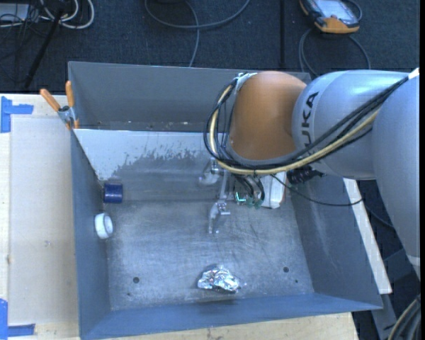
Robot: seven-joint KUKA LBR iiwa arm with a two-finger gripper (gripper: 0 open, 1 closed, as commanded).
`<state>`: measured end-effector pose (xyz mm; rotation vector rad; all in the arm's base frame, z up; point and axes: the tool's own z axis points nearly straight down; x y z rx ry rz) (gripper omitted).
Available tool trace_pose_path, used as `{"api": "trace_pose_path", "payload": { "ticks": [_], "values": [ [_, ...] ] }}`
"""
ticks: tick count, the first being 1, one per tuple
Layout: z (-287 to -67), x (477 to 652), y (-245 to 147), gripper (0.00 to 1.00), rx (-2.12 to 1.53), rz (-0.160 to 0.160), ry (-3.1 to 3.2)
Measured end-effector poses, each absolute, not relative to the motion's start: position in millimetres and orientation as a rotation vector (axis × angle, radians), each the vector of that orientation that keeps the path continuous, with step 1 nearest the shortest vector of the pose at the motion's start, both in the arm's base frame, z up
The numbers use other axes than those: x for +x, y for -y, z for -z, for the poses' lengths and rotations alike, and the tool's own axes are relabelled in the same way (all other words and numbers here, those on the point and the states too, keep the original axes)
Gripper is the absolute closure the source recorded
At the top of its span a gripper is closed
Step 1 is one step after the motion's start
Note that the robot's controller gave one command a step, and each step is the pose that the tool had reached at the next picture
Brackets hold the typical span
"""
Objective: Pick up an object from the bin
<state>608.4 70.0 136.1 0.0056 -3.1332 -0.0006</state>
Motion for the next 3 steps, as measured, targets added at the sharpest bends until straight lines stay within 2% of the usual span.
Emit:
{"api": "trace_pose_path", "payload": {
  "ticks": [1, 2, 3],
  "values": [
    [-75, 495.1, -51, 0.0, 0.337, 0.003, 3.148],
    [-100, 484.8, 6, 0.0, 0.083, -0.001, 3.143],
    [-100, 488.4, 62, 0.0, 0.046, -0.004, 3.142]
  ]
}}
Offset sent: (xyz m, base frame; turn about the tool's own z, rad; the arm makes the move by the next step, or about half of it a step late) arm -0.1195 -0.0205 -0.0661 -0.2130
